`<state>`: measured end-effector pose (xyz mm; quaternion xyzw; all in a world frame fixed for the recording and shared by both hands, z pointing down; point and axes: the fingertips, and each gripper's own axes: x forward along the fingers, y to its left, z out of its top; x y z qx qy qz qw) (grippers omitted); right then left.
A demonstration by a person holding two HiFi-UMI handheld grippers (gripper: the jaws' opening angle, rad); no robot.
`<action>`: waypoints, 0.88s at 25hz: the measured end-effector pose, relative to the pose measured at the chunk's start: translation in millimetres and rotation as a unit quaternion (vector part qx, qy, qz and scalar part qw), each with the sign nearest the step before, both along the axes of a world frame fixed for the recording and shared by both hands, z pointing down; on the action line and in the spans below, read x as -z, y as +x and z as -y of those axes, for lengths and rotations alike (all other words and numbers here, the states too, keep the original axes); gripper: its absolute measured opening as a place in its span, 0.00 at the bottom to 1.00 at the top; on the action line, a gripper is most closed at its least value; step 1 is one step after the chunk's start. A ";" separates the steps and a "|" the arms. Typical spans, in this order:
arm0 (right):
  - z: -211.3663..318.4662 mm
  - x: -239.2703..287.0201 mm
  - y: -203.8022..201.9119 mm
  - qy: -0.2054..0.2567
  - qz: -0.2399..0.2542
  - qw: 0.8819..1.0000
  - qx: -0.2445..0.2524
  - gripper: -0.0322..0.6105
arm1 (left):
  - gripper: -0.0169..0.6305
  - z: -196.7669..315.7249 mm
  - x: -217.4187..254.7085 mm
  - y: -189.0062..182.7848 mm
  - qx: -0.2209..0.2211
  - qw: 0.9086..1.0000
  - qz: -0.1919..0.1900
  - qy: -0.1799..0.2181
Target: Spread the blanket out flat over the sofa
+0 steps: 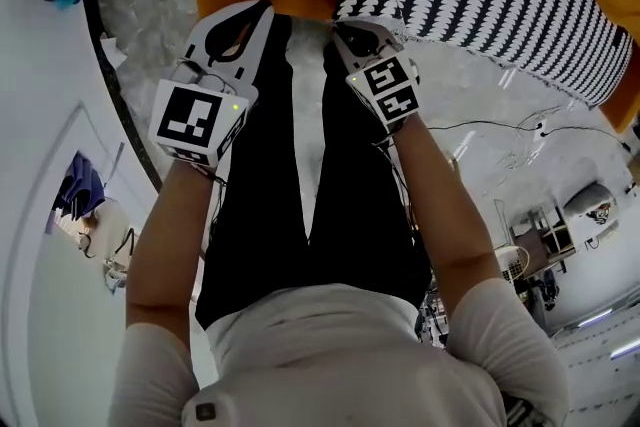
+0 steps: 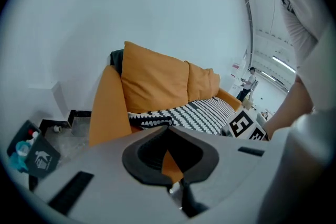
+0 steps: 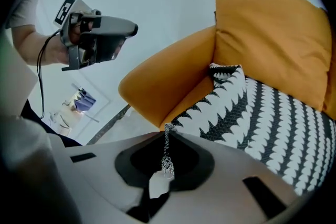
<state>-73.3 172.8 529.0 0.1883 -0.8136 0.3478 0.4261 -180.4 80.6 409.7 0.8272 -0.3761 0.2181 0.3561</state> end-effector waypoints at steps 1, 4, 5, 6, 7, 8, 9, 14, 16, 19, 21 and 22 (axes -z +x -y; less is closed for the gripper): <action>-8.2 -2.3 -10.3 -0.004 0.003 1.000 0.006 0.11 | 0.04 -3.9 -0.4 -7.3 0.003 1.000 0.000 0.000; -34.5 -10.0 -38.9 -0.020 0.011 0.999 0.028 0.11 | 0.04 -17.1 -4.4 -24.9 0.006 1.000 0.003 -0.008; -43.9 -12.4 -47.6 -0.026 0.014 0.999 0.036 0.11 | 0.04 -21.1 -5.2 -29.0 0.008 1.000 0.003 -0.010; -53.8 -14.5 -55.9 -0.031 0.016 0.998 0.047 0.11 | 0.04 -24.8 -5.2 -32.4 0.011 1.000 0.002 -0.011; -64.4 -16.4 -63.7 -0.036 0.018 0.998 0.058 0.11 | 0.04 -28.3 -4.5 -35.1 0.015 1.000 0.000 -0.010; -75.6 -18.2 -71.4 -0.040 0.018 0.997 0.069 0.11 | 0.04 -32.4 -3.6 -37.5 0.017 1.000 -0.002 -0.010; -87.2 -19.8 -79.5 -0.044 0.019 0.996 0.080 0.11 | 0.04 -37.0 -2.4 -39.7 0.018 1.000 -0.004 -0.010; -125.8 -40.9 -112.7 -0.047 0.013 0.994 0.100 0.11 | 0.04 -55.5 -3.4 -49.5 0.023 1.000 -0.013 -0.012; -128.3 -60.2 -120.4 -0.051 0.009 0.994 0.099 0.11 | 0.04 -55.5 -13.0 -54.1 0.023 1.000 -0.017 -0.005; -130.5 -92.6 -125.1 -0.063 0.003 0.993 0.105 0.11 | 0.04 -55.0 -31.9 -57.3 0.021 1.000 -0.016 -0.013; -130.2 -108.6 -122.3 -0.064 -0.003 0.992 0.105 0.11 | 0.04 -55.8 -38.5 -54.1 0.017 1.000 -0.015 -0.021; -130.0 -114.6 -120.5 -0.063 -0.006 0.992 0.105 0.11 | 0.04 -57.2 -40.6 -52.0 0.014 1.000 -0.013 -0.025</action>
